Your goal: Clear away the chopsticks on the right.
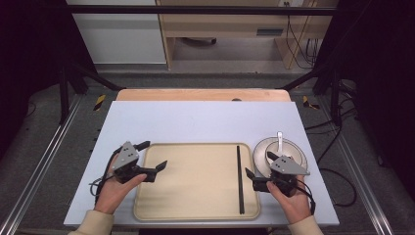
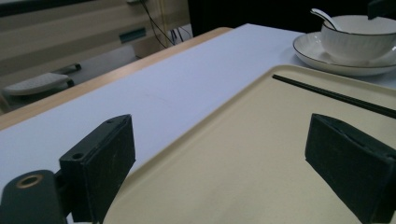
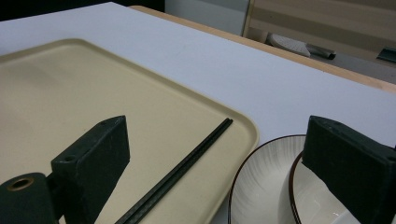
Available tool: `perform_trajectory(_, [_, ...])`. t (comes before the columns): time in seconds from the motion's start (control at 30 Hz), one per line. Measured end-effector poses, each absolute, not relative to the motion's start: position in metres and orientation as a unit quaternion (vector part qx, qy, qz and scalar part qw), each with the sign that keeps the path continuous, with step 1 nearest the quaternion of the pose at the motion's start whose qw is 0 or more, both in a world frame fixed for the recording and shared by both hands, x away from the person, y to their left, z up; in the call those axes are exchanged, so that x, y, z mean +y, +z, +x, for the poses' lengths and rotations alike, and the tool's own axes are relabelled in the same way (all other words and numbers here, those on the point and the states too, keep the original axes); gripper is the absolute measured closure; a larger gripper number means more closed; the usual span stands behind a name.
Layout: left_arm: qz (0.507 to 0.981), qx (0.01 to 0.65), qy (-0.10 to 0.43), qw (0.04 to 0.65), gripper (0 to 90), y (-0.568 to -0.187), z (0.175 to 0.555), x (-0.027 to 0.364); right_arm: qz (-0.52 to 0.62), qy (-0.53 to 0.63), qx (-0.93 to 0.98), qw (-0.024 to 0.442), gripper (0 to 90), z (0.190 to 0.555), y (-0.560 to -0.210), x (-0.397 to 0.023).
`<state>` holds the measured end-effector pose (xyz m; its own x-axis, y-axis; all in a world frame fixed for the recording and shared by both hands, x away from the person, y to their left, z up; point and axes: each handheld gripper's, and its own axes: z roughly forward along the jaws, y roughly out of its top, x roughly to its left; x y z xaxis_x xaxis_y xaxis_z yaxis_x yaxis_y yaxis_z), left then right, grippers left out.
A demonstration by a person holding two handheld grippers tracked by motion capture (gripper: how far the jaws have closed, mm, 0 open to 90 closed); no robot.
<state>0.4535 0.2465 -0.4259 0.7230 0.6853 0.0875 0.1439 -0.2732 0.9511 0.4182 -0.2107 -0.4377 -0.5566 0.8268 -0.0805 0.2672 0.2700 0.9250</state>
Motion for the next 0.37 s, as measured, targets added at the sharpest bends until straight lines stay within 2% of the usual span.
perform_trajectory(0.37, [0.725, 0.299, 0.273, 0.557, 4.9, -0.427, 0.441, 0.292, 0.367, 0.489, 0.733, 0.298, 7.6, 0.416, -0.436, -0.213])
